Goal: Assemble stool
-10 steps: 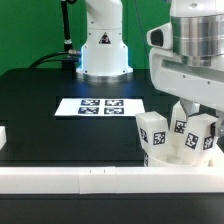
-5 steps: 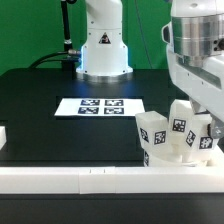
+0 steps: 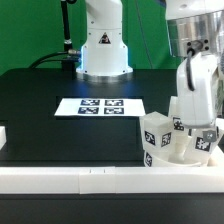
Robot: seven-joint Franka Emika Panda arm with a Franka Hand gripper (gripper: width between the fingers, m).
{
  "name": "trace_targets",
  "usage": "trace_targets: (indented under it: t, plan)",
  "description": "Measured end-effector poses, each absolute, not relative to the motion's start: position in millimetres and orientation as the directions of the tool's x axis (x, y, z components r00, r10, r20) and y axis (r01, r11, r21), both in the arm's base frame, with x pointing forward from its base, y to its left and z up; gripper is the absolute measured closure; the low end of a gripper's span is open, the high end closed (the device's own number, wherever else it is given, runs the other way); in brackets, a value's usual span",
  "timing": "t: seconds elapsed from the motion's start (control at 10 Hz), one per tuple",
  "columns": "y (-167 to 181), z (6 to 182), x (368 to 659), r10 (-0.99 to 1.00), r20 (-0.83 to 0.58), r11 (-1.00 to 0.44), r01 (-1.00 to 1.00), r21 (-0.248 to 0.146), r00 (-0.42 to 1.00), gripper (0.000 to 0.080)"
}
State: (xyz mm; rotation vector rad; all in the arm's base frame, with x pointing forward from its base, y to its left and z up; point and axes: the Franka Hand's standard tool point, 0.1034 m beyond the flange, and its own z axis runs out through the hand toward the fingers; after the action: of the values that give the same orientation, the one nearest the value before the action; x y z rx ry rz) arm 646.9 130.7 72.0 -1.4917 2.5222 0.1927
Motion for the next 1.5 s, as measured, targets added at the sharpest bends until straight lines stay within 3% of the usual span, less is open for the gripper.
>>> trace_targets:
  t: [0.5, 0.6, 0.9, 1.4, 1.5]
  plan:
    - [128.2, 73.2, 648.2, -0.767, -0.274, 0.597, -0.802, 0.026, -0.58, 0.0461]
    - [129.2, 72.7, 647.7, -0.752, -0.28, 0.617, -0.787, 0.018, -0.596, 0.0461]
    - [130.9, 72.0, 650.3, -0.698, -0.325, 0.689, -0.722, -0.061, -0.639, 0.0461]
    - [131.5, 72.0, 650.0, -0.722, -0.328, 0.666, -0.74, -0.093, -0.609, 0.0461]
    - [131.5, 72.0, 650.0, -0.724, -0.328, 0.665, -0.741, -0.094, -0.607, 0.028]
